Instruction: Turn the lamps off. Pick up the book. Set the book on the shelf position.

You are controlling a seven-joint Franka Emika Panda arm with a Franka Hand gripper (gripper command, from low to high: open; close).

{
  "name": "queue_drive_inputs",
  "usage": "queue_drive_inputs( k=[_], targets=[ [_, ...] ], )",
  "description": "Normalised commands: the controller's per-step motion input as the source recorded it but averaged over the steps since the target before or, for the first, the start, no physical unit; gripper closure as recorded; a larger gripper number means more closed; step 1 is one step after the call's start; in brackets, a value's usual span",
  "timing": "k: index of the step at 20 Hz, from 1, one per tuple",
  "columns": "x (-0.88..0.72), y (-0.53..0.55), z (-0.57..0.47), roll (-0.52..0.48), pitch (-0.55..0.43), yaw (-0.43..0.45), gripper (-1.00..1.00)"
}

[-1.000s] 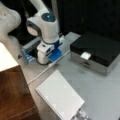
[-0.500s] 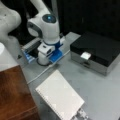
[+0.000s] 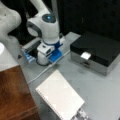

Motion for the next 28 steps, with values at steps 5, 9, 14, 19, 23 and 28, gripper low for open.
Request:
queue_drive_inputs(
  k=[5, 9, 14, 19, 23, 28],
  targets=[
    [-0.58, -0.2, 0.08, 0.047, -0.298, -0.048, 1.0],
    [-0.39, -0.2, 0.05, 0.064, -0.243, -0.043, 1.0],
    [-0.25, -0.2, 0.02, 0.066, -0.175, -0.034, 1.0],
    [-0.17, -0.17, 0.09, 0.067, -0.074, -0.003, 1.0],
    [-0.09, -0.11, 0.16, 0.055, -0.008, 0.024, 1.0],
    [-0.02, -0.05, 0.1, 0.041, 0.027, 0.045, -1.0]
  ],
)
